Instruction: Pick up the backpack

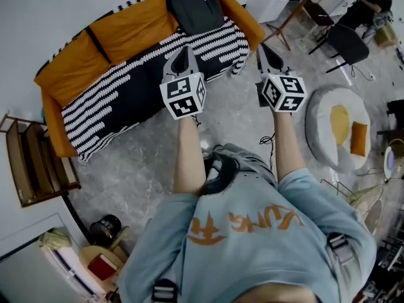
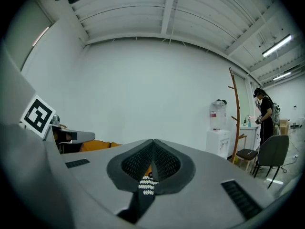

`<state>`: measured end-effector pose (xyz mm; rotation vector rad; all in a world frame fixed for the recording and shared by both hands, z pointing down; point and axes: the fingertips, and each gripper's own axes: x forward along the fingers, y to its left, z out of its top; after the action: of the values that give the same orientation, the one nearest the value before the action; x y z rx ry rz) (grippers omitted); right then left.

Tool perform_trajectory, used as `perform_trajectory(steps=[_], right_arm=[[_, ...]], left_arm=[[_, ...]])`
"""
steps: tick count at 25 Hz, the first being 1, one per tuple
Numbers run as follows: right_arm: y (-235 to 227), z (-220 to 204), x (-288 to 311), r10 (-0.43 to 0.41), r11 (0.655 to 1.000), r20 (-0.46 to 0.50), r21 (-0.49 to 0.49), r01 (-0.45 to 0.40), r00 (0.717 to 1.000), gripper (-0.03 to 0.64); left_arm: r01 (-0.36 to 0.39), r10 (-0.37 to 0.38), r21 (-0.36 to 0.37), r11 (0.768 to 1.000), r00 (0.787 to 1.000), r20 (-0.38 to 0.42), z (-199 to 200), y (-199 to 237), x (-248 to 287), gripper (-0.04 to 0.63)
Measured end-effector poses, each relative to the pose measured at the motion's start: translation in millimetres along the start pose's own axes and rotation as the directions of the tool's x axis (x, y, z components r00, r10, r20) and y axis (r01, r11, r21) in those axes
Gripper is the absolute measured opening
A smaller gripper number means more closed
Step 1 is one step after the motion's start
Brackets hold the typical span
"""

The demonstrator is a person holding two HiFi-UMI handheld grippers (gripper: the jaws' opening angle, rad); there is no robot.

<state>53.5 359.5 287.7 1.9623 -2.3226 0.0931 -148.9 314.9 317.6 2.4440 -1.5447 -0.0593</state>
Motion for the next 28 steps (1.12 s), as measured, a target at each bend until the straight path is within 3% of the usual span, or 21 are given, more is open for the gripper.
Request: perform_trajectory(steps=[16,23,28], right_arm=[[-3.3,12.4,11.1,0.089,0.995,0.029,0.032,-0.09,0.996,-0.002],[4.2,2.7,59.7,0.167,0.981,0.034,0.095,-0.17,0.985,-0.002],[-0.6,-18.3,109.7,0.218,0.969,-0.006,0.12,-0.216,0.976,-0.002]], left_arm=[[-0.005,0.005,0.008,1.0,1.0,0.014,8.6,-5.3,10.2,0.02],[-0.111,0.111,0.031,0.993,0.994,0.004,8.4,32.2,21.9,0.02],[-0.184,0.184,-0.009,0.983,0.982,-0.038,-4.9,61.5,57.4,0.02]])
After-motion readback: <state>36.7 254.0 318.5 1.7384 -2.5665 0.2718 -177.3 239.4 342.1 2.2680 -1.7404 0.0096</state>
